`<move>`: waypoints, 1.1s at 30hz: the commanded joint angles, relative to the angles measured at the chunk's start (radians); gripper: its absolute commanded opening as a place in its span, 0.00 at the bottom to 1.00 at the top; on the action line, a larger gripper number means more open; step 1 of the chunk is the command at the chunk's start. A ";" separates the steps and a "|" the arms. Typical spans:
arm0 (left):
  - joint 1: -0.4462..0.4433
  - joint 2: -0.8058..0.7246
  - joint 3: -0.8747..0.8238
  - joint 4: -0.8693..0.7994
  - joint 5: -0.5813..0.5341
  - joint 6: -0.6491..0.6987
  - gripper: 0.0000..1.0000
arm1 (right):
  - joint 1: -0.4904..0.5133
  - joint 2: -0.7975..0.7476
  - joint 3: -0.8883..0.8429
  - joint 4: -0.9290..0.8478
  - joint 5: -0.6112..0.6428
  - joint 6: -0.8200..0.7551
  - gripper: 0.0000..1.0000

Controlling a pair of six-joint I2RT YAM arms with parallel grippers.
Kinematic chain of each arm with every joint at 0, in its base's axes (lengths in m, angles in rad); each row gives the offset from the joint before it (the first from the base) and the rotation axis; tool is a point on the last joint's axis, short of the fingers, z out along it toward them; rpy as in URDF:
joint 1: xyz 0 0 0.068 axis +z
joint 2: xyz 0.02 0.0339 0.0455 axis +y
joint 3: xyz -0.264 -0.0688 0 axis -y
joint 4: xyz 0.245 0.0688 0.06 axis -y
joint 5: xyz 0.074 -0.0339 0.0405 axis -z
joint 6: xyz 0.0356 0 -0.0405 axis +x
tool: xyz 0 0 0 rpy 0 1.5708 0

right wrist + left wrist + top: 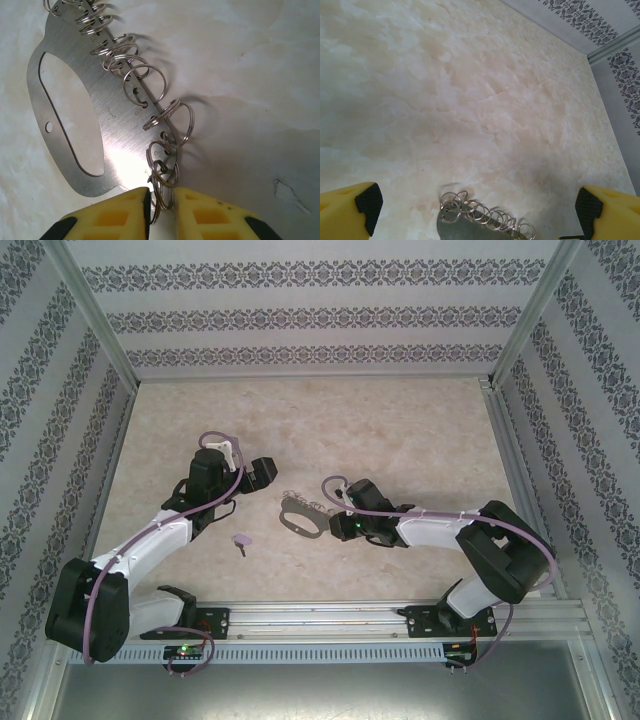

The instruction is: Put the keys on the keyring

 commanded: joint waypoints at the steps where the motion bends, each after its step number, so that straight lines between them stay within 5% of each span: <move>1: -0.014 -0.006 -0.005 0.039 0.000 -0.007 1.00 | 0.003 0.010 0.024 0.001 -0.006 -0.019 0.19; 15: -0.014 -0.003 0.006 0.032 0.004 -0.004 1.00 | -0.002 0.009 0.021 -0.004 -0.004 -0.025 0.00; 33: -0.025 -0.002 0.034 0.072 0.102 0.009 1.00 | -0.076 -0.341 -0.028 -0.019 -0.122 -0.207 0.00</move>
